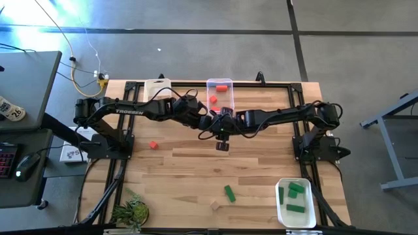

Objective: Sort & place blocks by color
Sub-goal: Put the brown block into the top white bin

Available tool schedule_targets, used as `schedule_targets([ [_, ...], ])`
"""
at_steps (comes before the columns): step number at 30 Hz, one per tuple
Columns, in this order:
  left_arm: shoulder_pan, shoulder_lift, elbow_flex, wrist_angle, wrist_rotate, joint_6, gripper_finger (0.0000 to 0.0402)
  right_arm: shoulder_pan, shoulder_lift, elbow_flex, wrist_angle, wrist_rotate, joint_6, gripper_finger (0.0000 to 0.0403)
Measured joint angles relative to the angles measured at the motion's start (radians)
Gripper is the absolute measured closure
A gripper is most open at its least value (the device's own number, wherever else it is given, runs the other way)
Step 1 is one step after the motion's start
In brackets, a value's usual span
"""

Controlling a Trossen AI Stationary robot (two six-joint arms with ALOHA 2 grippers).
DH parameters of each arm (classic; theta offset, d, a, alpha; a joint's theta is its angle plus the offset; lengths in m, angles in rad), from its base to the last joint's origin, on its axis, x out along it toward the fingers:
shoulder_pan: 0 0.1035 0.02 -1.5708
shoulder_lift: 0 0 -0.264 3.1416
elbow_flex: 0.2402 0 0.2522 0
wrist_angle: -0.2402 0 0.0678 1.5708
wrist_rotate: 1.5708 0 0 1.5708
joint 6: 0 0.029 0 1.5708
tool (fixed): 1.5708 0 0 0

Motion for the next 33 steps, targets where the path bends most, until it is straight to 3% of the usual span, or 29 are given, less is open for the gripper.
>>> schedule_targets([
  [16, 0.021, 0.001, -0.001, -0.004, 0.005, 0.067, 0.0358, -0.001, -0.001, 0.001, -0.012, 0.047, 0.027, 0.0161],
  [26, 0.073, 0.002, -0.002, -0.015, 0.006, 0.138, 0.0358, -0.005, -0.003, 0.003, -0.016, 0.141, 0.071, 0.0155],
  [33, 0.128, 0.002, -0.002, -0.055, 0.007, 0.218, 0.0358, -0.032, -0.004, 0.003, -0.039, 0.134, 0.174, 0.0155],
])
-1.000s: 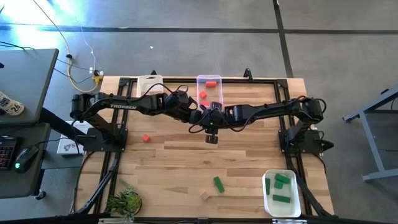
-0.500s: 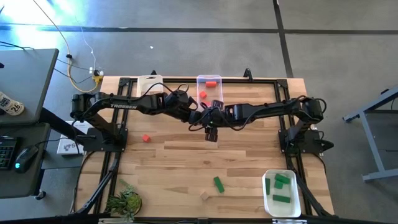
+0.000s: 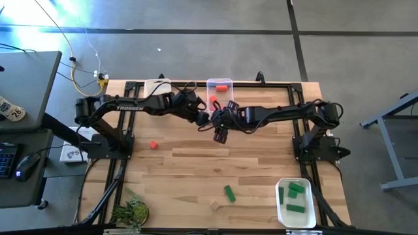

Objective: Sort & place blocks by color
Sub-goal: Put the brown block into the top white bin

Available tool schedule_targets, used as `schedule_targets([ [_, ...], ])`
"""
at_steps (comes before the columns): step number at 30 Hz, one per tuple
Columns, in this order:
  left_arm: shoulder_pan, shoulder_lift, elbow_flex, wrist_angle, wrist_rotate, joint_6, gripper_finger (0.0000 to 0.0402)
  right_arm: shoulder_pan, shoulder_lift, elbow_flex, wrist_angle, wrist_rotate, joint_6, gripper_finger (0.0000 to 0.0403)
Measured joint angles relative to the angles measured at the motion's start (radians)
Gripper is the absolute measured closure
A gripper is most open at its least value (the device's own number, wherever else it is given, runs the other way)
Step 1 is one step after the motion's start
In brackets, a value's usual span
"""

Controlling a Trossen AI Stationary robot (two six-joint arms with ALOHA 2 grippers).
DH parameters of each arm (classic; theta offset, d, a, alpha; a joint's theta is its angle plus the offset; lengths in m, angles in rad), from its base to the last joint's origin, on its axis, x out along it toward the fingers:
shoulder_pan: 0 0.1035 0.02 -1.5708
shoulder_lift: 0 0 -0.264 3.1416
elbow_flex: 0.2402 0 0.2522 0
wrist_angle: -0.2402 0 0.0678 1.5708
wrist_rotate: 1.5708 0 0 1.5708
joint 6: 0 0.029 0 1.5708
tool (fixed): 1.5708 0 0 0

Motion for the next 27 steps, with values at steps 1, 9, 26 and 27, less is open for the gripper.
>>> schedule_targets([
  [1, 0.013, 0.000, 0.000, -0.011, -0.004, 0.015, 0.0358, -0.003, 0.000, 0.000, -0.006, -0.007, 0.024, 0.0155],
  [9, 0.156, -0.001, 0.000, -0.097, -0.020, 0.133, 0.0358, -0.008, 0.000, 0.000, -0.036, -0.032, 0.076, 0.0155],
  [26, 0.395, -0.186, 0.001, -0.455, -0.345, 0.375, 0.0358, -0.034, 0.000, -0.002, -0.036, -0.041, 0.140, 0.0155],
  [27, 0.403, -0.194, 0.001, -0.481, -0.379, 0.388, 0.0358, -0.034, 0.000, -0.002, -0.036, -0.041, 0.143, 0.0155],
])
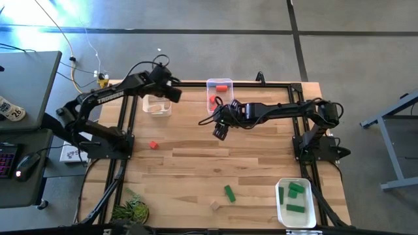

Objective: Sort & place blocks by color
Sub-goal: Put the brown block into the top white bin

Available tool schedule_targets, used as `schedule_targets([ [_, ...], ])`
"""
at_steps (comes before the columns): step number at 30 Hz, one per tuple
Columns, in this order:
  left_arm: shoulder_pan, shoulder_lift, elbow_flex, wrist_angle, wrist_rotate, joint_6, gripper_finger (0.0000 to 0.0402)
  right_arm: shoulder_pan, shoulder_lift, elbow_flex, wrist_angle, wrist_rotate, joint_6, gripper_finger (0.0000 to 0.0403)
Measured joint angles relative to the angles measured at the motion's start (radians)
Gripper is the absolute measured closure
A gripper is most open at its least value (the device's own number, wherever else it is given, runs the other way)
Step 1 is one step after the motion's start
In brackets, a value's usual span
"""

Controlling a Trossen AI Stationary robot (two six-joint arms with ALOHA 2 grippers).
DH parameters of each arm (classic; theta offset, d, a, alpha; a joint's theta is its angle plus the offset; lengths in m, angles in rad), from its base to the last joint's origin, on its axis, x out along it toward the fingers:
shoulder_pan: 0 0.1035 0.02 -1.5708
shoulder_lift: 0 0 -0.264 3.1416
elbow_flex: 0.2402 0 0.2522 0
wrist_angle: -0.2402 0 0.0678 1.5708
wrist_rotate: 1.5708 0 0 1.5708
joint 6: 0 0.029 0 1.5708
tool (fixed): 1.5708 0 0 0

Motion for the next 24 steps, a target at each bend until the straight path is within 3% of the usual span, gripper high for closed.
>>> schedule_targets([
  [5, 0.043, 0.005, 0.000, -0.088, -0.089, 0.057, 0.0358, 0.001, 0.000, 0.000, 0.013, -0.006, 0.026, 0.0155],
  [12, 0.074, 0.055, 0.000, -0.137, -0.093, 0.083, 0.0358, 0.001, 0.000, 0.000, 0.024, -0.034, 0.131, 0.0155],
  [20, 0.081, 0.064, 0.000, -0.149, -0.078, 0.111, 0.0348, 0.010, 0.000, -0.001, 0.004, -0.293, 0.399, 0.0155],
  [24, 0.080, 0.064, 0.000, -0.149, -0.076, 0.169, 0.0322, 0.044, 0.000, -0.001, -0.014, -0.351, 0.515, 0.0155],
])
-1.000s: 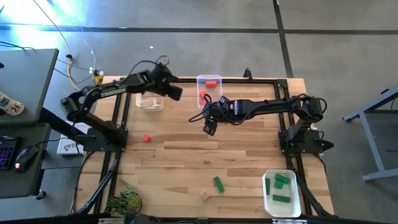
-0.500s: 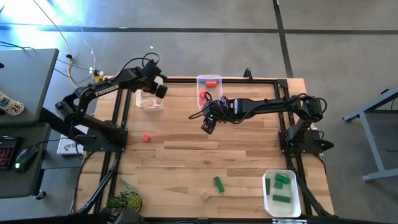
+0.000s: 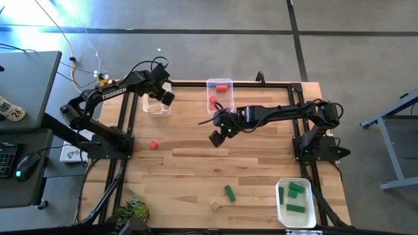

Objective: Sort & place blocks by color
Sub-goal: Put the brown block into the top white bin, then put the green block into the bottom white bin

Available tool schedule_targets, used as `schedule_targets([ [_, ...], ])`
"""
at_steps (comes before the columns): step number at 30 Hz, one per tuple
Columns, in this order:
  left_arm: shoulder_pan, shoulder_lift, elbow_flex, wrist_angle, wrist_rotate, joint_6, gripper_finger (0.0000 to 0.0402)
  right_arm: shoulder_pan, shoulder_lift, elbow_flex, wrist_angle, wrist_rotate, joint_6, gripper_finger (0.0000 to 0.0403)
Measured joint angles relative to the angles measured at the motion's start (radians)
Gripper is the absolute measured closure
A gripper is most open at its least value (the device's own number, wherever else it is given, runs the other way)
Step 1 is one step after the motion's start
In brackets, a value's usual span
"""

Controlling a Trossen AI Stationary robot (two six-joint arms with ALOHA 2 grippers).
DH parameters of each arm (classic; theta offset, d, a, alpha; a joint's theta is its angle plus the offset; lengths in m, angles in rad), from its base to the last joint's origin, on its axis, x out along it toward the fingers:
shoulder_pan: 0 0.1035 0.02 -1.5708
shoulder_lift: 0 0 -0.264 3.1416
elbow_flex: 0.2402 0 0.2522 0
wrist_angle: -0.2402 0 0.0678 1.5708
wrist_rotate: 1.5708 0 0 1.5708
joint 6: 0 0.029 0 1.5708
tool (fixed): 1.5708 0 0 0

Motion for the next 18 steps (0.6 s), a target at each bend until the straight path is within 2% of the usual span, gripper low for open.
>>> schedule_targets([
  [11, 0.000, 0.000, 0.000, 0.000, 0.004, 0.036, 0.0242, 0.151, 0.001, 0.000, -0.053, 0.011, 0.266, 0.0155],
  [13, 0.000, 0.000, 0.000, 0.000, 0.031, 0.036, 0.0236, 0.179, 0.001, 0.000, -0.053, 0.022, 0.306, 0.0155],
  [18, -0.004, 0.000, 0.000, 0.001, 0.171, 0.036, 0.0235, 0.247, 0.001, 0.000, -0.065, 0.030, 0.387, 0.0155],
])
